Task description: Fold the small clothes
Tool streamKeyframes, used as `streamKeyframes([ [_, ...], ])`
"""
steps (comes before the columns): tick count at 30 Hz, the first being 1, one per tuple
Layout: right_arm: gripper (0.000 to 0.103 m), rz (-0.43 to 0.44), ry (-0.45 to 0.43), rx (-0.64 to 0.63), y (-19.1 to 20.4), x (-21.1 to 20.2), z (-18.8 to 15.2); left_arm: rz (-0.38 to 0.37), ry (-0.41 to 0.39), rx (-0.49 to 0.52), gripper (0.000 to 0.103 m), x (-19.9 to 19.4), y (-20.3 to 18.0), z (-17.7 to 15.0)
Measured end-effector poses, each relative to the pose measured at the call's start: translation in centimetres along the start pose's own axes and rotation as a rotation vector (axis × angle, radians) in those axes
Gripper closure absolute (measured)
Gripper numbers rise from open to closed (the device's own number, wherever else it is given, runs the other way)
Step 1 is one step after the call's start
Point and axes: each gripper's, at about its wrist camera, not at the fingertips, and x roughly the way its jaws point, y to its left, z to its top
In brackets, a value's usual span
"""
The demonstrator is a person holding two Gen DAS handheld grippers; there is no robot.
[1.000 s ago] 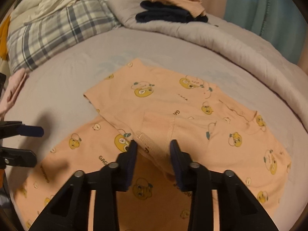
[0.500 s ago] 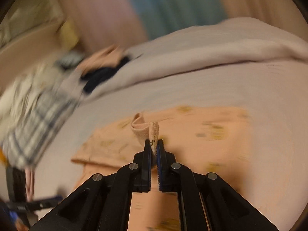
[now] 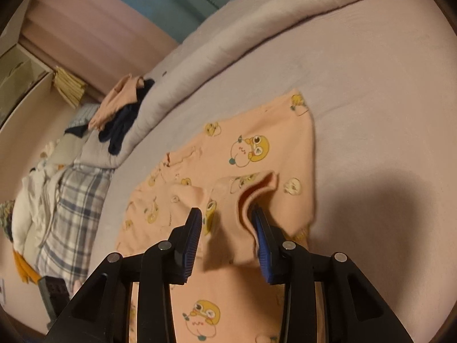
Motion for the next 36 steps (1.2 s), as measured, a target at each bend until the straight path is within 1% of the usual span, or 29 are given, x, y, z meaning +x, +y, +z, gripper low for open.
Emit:
streamKeyframes([
  [2, 0.068, -0.028, 0.016, 0.009, -0.2, 0.7, 0.3, 0.008, -0.008, 0.002, 0.007, -0.1, 0.0, 0.3],
  [3, 0.075, -0.031, 0.010, 0.000, -0.1, 0.7, 0.3, 0.014, -0.011, 0.003, 0.007, -0.1, 0.0, 0.6],
  [4, 0.089, -0.053, -0.004, -0.044, 0.5, 0.5, 0.5, 0.015, -0.015, 0.002, 0.007, -0.1, 0.1, 1.1],
  [5, 0.095, -0.083, -0.014, -0.087, 1.0, 0.2, 0.4, 0.015, -0.022, -0.001, 0.007, -0.1, 0.1, 1.7],
  [7, 0.096, -0.109, -0.032, -0.163, 2.3, -0.3, 0.7, 0.007, -0.034, -0.007, 0.007, 0.0, 0.2, 2.7],
  [8, 0.096, -0.109, -0.054, -0.199, 2.8, -1.0, 0.8, 0.006, -0.047, -0.007, 0.007, 0.1, 0.1, 3.3],
  [9, 0.096, -0.109, -0.098, -0.226, 3.2, -1.9, 0.8, 0.007, -0.052, -0.007, 0.007, 0.2, 0.0, 3.7],
  [10, 0.096, -0.106, -0.118, -0.230, 3.0, -2.3, 0.8, 0.006, -0.057, -0.011, 0.007, 0.5, -0.1, 4.3],
  [11, 0.096, -0.126, -0.128, -0.233, 2.5, -2.6, 0.8, 0.004, -0.058, -0.016, 0.007, 0.7, -0.1, 4.6],
  [12, 0.096, -0.193, -0.123, -0.254, 2.1, -2.3, 0.7, 0.001, -0.057, -0.019, 0.007, 1.0, -0.1, 4.9],
  [13, 0.096, -0.279, -0.116, -0.282, 1.7, -1.8, 0.5, 0.001, -0.054, -0.020, 0.007, 1.4, -0.2, 5.3],
  [14, 0.096, -0.324, -0.093, -0.293, 0.8, -1.4, 0.3, 0.003, -0.054, -0.017, 0.007, 1.6, -0.3, 5.5],
  [17, 0.096, -0.324, -0.002, -0.251, -1.4, -0.9, 0.2, 0.020, -0.054, 0.011, 0.007, 2.1, -1.0, 6.7],
  [18, 0.090, -0.303, 0.009, -0.228, -1.9, -1.3, 0.4, 0.024, -0.056, 0.017, 0.007, 2.2, -1.1, 7.0],
  [19, 0.080, -0.292, 0.008, -0.221, -1.9, -1.7, 0.5, 0.024, -0.061, 0.027, 0.008, 2.3, -1.5, 7.7],
  [20, 0.067, -0.286, -0.005, -0.225, -1.7, -2.4, 0.7, 0.022, -0.066, 0.033, 0.008, 2.4, -1.8, 8.2],
  [21, 0.064, -0.297, -0.026, -0.234, -1.4, -2.9, 0.8, 0.020, -0.072, 0.041, 0.008, 2.6, -2.2, 8.6],
  [22, 0.063, -0.300, -0.072, -0.245, -1.1, -4.0, 1.1, 0.018, -0.078, 0.049, 0.008, 2.8, -2.6, 9.1],
  [24, 0.063, -0.277, -0.121, -0.245, -0.7, -4.8, 1.3, 0.003, -0.088, 0.066, 0.009, 3.3, -3.4, 10.1],
  [26, 0.063, -0.232, -0.146, -0.237, -0.6, -5.4, 1.9, -0.024, -0.088, 0.082, 0.012, 4.2, -4.4, 10.9],
  [27, 0.063, -0.209, -0.140, -0.240, -0.6, -5.3, 2.1, -0.046, -0.075, 0.087, 0.019, 4.9, -4.7, 11.2],
  [28, 0.068, -0.189, -0.124, -0.248, -0.4, -4.6, 2.2, -0.058, -0.064, 0.085, 0.031, 5.4, -4.8, 11.4],
  [29, 0.073, -0.171, -0.102, -0.256, 0.1, -3.7, 2.2, -0.065, -0.038, 0.078, 0.037, 6.5, -4.8, 11.6],
  [30, 0.080, -0.162, -0.080, -0.262, -0.1, -3.1, 2.1, -0.063, -0.022, 0.076, 0.048, 7.1, -4.7, 11.7],
  [31, 0.082, -0.174, -0.051, -0.276, -0.2, -2.3, 1.9, -0.050, -0.002, 0.076, 0.057, 7.9, -4.6, 11.8],
  [33, 0.082, -0.225, -0.025, -0.294, -0.7, -1.0, 1.6, 0.026, 0.024, 0.080, 0.059, 9.4, -3.8, 11.6],
  [34, 0.082, -0.242, -0.003, -0.287, -1.2, -0.3, 1.6, 0.071, 0.046, 0.073, 0.063, 10.4, -2.8, 11.4],
  [35, 0.085, -0.256, 0.022, -0.274, -1.7, 0.6, 1.6, 0.075, 0.050, 0.067, 0.070, 10.7, -2.3, 11.3],
  [36, 0.086, -0.265, 0.026, -0.272, -1.9, 1.2, 1.4, 0.075, 0.031, 0.067, 0.077, 10.6, -1.9, 11.2],
])
